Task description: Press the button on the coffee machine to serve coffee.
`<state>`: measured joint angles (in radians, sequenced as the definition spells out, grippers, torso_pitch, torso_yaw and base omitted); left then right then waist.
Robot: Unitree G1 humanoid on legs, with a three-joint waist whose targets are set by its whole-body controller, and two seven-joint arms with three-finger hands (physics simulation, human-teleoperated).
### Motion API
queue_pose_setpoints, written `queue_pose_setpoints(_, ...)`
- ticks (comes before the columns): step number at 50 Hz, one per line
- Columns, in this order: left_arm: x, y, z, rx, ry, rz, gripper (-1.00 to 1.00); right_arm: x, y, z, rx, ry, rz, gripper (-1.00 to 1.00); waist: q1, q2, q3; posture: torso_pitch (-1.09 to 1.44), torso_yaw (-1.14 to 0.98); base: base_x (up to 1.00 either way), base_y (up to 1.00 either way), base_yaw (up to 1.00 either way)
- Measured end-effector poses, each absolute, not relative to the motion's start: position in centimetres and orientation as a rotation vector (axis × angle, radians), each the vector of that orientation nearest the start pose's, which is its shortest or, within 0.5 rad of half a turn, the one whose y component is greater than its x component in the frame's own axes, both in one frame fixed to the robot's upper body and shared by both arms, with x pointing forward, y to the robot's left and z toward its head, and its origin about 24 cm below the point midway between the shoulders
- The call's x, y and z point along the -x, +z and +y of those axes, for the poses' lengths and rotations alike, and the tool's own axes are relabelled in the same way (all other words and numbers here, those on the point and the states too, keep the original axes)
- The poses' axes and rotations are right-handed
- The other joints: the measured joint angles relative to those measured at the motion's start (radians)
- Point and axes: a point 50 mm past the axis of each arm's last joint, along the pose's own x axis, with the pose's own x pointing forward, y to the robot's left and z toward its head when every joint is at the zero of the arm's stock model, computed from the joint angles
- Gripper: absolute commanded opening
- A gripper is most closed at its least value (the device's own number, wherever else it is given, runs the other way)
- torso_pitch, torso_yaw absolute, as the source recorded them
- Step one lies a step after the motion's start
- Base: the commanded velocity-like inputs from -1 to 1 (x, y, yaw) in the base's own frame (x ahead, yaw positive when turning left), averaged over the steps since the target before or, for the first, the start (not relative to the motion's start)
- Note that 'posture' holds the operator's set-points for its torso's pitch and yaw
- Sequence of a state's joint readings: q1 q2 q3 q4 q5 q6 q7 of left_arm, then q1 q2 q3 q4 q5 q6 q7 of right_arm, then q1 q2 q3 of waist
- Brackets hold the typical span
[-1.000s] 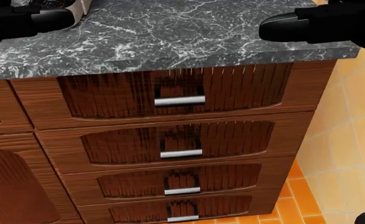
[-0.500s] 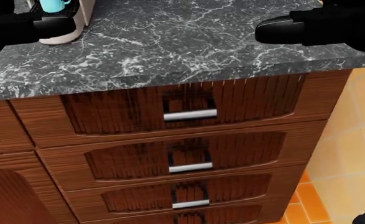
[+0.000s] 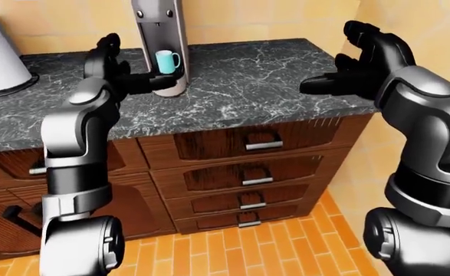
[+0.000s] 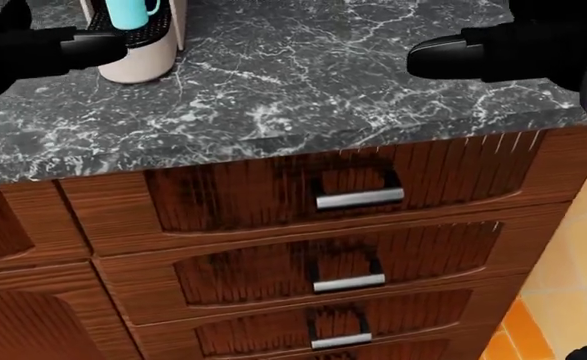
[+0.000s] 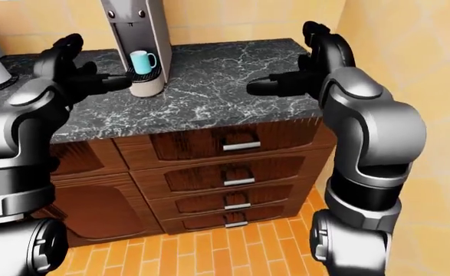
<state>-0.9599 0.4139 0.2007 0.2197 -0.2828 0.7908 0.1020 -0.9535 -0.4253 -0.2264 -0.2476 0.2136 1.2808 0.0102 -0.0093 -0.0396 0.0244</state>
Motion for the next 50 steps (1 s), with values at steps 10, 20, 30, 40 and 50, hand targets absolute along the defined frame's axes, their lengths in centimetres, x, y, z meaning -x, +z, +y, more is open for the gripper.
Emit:
queue_pose_setpoints(10,-36.7,25.6,22.5,0.017,0.178,-0.017,1.0,-32.2,28.1,-18.6,0.122,0.013,0.043,1.0,0.016,0.098,0.014,0.0,0.0,0.05,0.35,0.0)
queue_pose_setpoints(20,-36.8,26.3,22.0,0.012,0.159,-0.037,1.0,-31.7,29.3,-19.0,0.118,-0.007,-0.012,1.0,0.008,-0.021,0.009,0.0,0.0,0.05,0.35,0.0)
queue_pose_setpoints(30,-37.0,26.2,21.2,0.009,0.129,-0.032,1.0,-31.8,28.8,-19.6,0.109,-0.033,0.006,1.0,-0.003,0.072,0.015,0.0,0.0,0.05,0.25,0.0)
queue_pose_setpoints(40,-36.8,25.5,21.8,0.006,0.16,-0.01,1.0,-31.8,28.3,-19.0,0.109,0.003,0.024,1.0,0.012,0.056,0.012,0.0,0.0,0.08,0.11,0.0)
queue_pose_setpoints(50,-36.7,25.7,21.6,0.008,0.15,-0.03,1.0,-31.8,28.2,-19.2,0.106,-0.007,0.013,1.0,0.012,-0.016,0.017,0.0,0.0,0.16,0.02,0.0)
